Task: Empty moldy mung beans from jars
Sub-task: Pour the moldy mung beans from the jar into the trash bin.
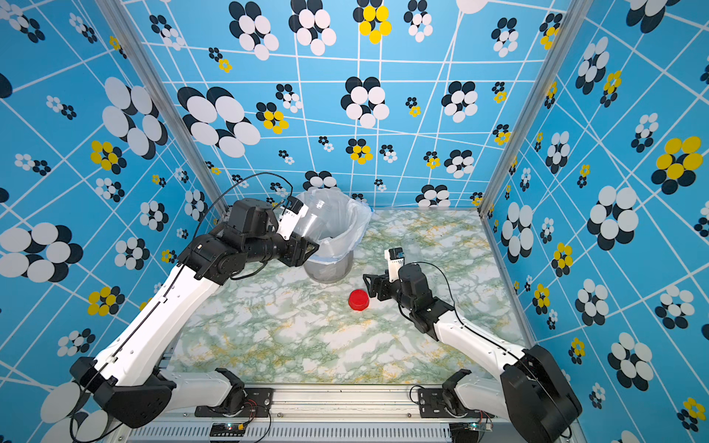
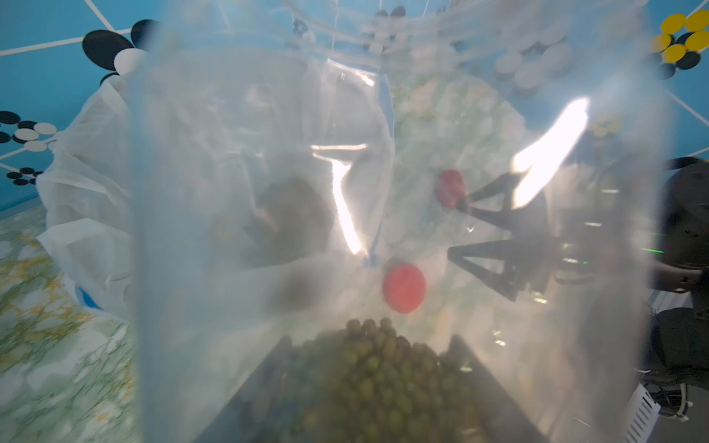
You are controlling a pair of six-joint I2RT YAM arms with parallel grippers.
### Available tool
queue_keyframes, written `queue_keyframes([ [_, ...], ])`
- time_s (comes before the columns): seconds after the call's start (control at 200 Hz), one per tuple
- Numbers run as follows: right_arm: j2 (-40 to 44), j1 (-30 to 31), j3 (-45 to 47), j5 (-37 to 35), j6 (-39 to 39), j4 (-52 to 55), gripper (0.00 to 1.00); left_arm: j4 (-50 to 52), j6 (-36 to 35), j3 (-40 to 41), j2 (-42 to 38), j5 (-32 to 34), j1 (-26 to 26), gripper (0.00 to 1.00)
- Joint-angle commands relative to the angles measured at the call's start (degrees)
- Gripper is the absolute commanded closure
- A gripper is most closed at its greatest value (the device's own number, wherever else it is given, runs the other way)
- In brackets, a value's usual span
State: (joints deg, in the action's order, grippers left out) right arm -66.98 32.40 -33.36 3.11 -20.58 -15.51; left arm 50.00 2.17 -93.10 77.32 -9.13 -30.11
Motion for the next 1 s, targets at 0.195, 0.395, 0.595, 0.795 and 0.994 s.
queue_keyframes([
  [0.195,3.8,-0.3,0.1,-1.2,-0.7,4.4,0.15,15.4,-4.3,-17.6,10.8,-0.2,5.2,0.49],
  [0.395,4.9,-0.3,-0.1,-1.0,-1.1,4.9,0.15,28.6,-7.0,-31.3,21.5,5.3,4.8,0.53],
  [0.595,7.4,-0.4,-0.4,-0.4,-0.5,5.6,0.15,33.9,-9.8,-37.0,26.3,18.4,2.9,0.53],
  [0.795,8.3,-0.4,-0.6,-0.1,-0.8,6.3,0.15,38.1,-10.9,-42.0,28.6,25.8,1.0,0.53],
  [0.994,8.1,-0.4,-0.8,0.8,-0.8,6.8,0.17,36.6,-16.6,-37.7,30.3,41.1,-3.9,0.53],
])
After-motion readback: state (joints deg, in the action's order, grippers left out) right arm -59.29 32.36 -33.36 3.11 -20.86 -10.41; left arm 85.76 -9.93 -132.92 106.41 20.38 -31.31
